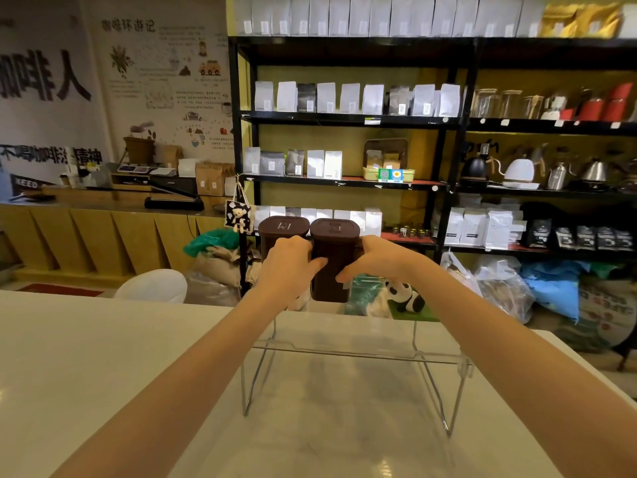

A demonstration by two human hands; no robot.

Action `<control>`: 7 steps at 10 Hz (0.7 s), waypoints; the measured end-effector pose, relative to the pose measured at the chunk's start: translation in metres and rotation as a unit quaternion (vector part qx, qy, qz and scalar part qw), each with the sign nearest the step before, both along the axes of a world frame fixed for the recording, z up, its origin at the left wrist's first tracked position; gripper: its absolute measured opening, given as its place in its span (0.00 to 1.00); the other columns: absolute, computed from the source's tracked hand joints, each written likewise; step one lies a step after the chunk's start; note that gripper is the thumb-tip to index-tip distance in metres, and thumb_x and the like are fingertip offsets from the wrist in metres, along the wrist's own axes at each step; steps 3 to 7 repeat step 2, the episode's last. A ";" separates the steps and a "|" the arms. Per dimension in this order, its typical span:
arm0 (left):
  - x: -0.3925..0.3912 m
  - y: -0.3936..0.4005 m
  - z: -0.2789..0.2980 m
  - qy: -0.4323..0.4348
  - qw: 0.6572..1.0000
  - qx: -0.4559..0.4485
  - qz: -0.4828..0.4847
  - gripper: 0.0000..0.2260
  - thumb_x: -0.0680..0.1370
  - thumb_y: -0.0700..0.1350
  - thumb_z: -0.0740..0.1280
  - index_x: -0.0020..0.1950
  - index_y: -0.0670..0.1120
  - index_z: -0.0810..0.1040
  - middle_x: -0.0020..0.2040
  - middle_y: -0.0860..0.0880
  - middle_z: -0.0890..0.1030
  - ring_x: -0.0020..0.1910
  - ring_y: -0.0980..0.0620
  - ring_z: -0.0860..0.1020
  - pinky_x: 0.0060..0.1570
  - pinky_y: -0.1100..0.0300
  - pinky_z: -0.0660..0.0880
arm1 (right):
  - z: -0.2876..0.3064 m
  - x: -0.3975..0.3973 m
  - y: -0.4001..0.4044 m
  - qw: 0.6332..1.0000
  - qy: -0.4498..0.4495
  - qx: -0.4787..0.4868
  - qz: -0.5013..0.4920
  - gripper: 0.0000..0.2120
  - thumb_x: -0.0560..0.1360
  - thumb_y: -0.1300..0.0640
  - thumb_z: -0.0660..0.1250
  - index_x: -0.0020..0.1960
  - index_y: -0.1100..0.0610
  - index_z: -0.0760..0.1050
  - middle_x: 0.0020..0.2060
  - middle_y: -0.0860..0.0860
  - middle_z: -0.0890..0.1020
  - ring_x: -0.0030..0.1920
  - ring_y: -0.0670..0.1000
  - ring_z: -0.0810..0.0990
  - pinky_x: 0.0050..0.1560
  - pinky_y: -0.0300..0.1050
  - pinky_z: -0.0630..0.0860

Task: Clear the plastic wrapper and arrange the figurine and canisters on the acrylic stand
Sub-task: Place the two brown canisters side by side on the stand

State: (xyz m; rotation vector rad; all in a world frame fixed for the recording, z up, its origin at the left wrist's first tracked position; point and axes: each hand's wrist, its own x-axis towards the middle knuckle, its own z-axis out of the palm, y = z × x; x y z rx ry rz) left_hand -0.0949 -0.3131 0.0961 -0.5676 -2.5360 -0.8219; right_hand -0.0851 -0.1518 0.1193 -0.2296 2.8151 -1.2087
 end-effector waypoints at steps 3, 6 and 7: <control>0.007 -0.009 0.035 -0.201 0.965 -0.159 -0.048 0.17 0.73 0.51 0.66 0.53 0.39 0.78 0.37 0.46 0.80 0.36 0.50 0.78 0.37 0.60 0.77 | 0.000 0.034 0.003 0.999 0.035 0.014 -0.026 0.15 0.72 0.58 0.67 0.58 0.58 0.76 0.56 0.55 0.81 0.56 0.54 0.78 0.61 0.49 0.72; 0.007 -0.009 0.035 -0.201 0.965 -0.159 -0.048 0.17 0.73 0.51 0.66 0.53 0.39 0.78 0.37 0.46 0.80 0.36 0.50 0.78 0.37 0.60 0.77 | 0.000 0.034 0.003 0.999 0.035 0.014 -0.026 0.15 0.72 0.58 0.67 0.58 0.58 0.76 0.56 0.55 0.81 0.56 0.54 0.78 0.61 0.49 0.72; 0.007 -0.009 0.035 -0.201 0.965 -0.159 -0.048 0.17 0.73 0.51 0.66 0.53 0.39 0.78 0.37 0.46 0.80 0.36 0.50 0.78 0.37 0.60 0.77 | 0.000 0.034 0.003 0.999 0.035 0.014 -0.026 0.15 0.72 0.58 0.67 0.58 0.58 0.76 0.56 0.55 0.81 0.56 0.54 0.78 0.61 0.49 0.72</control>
